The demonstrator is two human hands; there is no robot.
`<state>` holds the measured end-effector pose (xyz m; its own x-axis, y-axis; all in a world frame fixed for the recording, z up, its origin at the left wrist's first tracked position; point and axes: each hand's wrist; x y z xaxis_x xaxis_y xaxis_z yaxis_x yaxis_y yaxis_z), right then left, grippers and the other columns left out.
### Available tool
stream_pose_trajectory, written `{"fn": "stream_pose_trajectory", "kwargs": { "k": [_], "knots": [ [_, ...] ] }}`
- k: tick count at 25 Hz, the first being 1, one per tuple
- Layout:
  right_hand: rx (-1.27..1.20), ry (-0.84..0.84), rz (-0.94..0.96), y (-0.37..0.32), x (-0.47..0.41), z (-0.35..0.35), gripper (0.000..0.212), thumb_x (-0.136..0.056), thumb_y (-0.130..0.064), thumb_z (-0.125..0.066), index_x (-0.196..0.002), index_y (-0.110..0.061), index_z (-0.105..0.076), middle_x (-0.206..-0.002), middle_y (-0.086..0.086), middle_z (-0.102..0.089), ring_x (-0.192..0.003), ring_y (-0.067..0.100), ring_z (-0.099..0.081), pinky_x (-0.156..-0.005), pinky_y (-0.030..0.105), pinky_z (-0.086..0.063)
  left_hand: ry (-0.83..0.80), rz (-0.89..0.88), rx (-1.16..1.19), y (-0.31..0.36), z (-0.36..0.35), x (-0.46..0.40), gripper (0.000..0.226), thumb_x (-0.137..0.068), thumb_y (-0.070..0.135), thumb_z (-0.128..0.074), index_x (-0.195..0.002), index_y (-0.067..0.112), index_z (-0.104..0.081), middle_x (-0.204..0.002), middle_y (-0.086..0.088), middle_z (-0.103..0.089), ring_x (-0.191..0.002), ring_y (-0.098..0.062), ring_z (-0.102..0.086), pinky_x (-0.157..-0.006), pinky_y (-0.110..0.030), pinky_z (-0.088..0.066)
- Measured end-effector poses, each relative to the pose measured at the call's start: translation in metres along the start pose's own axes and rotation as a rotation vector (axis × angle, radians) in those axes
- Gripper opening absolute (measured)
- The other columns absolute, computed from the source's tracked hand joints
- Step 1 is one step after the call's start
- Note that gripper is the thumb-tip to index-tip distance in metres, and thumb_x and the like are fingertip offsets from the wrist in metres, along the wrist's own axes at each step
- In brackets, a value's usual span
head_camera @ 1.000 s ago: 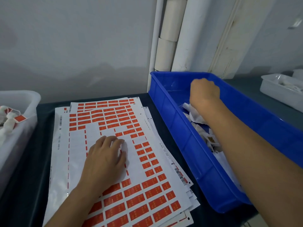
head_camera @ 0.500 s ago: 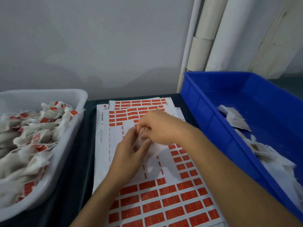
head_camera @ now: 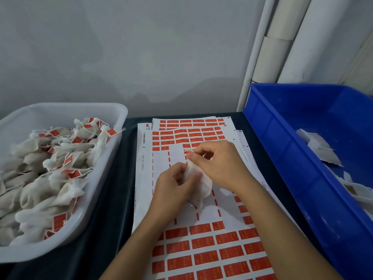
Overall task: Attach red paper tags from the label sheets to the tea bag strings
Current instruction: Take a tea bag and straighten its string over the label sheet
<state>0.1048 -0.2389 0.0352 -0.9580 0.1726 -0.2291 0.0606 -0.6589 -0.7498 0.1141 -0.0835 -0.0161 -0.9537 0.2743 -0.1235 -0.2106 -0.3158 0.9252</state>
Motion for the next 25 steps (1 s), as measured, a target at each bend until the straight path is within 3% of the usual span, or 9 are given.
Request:
{"fn": "stream_pose_trajectory", "kwargs": {
  "k": [3, 7, 10, 13, 16, 19, 25],
  "knots": [
    [-0.099, 0.005, -0.036, 0.001, -0.005, 0.003, 0.010, -0.093, -0.037, -0.075, -0.084, -0.032, -0.078, -0.084, -0.022, -0.073, -0.086, -0.007, -0.065, -0.074, 0.019, -0.052, 0.036, -0.018, -0.007, 0.000, -0.002, 0.002, 0.018, -0.095, 0.038, -0.071, -0.084, 0.027, -0.063, -0.083, 0.016, -0.068, -0.078, -0.005, -0.066, -0.061, -0.012, -0.054],
    [-0.188, 0.048, -0.101, 0.001, -0.014, 0.003, 0.018, -0.097, -0.033, -0.070, -0.083, -0.025, -0.076, -0.082, -0.019, -0.073, -0.085, -0.007, -0.065, -0.078, 0.030, -0.059, 0.043, -0.011, -0.003, 0.004, -0.007, 0.006, 0.023, -0.100, 0.044, -0.061, -0.084, 0.027, -0.059, -0.086, 0.021, -0.064, -0.083, 0.001, -0.064, -0.062, -0.005, -0.048],
    [-0.171, 0.183, -0.125, 0.001, -0.020, 0.005, 0.022, -0.098, -0.034, -0.068, -0.080, -0.023, -0.073, -0.077, -0.022, -0.070, -0.082, -0.008, -0.064, -0.070, 0.028, -0.060, 0.027, -0.034, 0.003, 0.010, -0.006, 0.009, 0.036, -0.092, 0.059, -0.046, -0.086, 0.028, -0.060, -0.087, 0.028, -0.064, -0.087, 0.004, -0.062, -0.067, -0.003, -0.045],
    [-0.119, 0.298, -0.121, 0.002, -0.025, 0.008, 0.024, -0.099, -0.036, -0.067, -0.078, -0.024, -0.065, -0.075, -0.024, -0.067, -0.078, -0.008, -0.067, -0.058, 0.022, -0.056, 0.011, -0.032, 0.000, 0.011, -0.005, 0.009, 0.039, -0.087, 0.062, -0.044, -0.087, 0.028, -0.062, -0.087, 0.035, -0.063, -0.090, 0.007, -0.061, -0.067, -0.001, -0.044],
    [-0.056, 0.352, -0.073, 0.005, -0.024, 0.005, 0.026, -0.100, -0.036, -0.064, -0.077, -0.025, -0.059, -0.075, -0.026, -0.065, -0.081, -0.014, -0.065, -0.053, 0.012, -0.049, -0.008, -0.038, 0.001, 0.010, -0.005, 0.007, 0.042, -0.088, 0.064, -0.044, -0.085, 0.027, -0.064, -0.086, 0.030, -0.065, -0.087, 0.004, -0.062, -0.068, -0.002, -0.045],
    [-0.223, 0.337, -0.093, 0.006, -0.022, 0.001, 0.024, -0.102, -0.039, -0.059, -0.083, -0.025, -0.060, -0.079, -0.030, -0.067, -0.081, -0.011, -0.067, -0.050, 0.009, -0.051, -0.058, -0.039, -0.008, 0.006, -0.003, 0.008, 0.041, -0.096, 0.063, -0.045, -0.083, 0.028, -0.063, -0.083, 0.022, -0.066, -0.083, -0.001, -0.065, -0.066, -0.003, -0.046],
    [-0.599, 0.272, -0.334, 0.027, 0.004, -0.018, 0.024, -0.104, -0.042, -0.056, -0.096, -0.025, -0.070, -0.085, -0.009, -0.076, -0.082, 0.013, -0.075, -0.067, 0.026, -0.063, -0.097, -0.034, -0.003, -0.002, -0.002, 0.008, 0.034, -0.101, 0.058, -0.053, -0.085, 0.030, -0.062, -0.082, 0.018, -0.069, -0.081, -0.002, -0.069, -0.064, -0.006, -0.049]
  ]
}}
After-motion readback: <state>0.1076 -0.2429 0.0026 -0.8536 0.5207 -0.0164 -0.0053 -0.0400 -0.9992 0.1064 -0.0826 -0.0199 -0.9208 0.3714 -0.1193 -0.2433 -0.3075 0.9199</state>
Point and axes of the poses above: each hand's wrist, its own x-axis away from the middle knuckle, its own z-axis out of the back of the hand, y = z × x
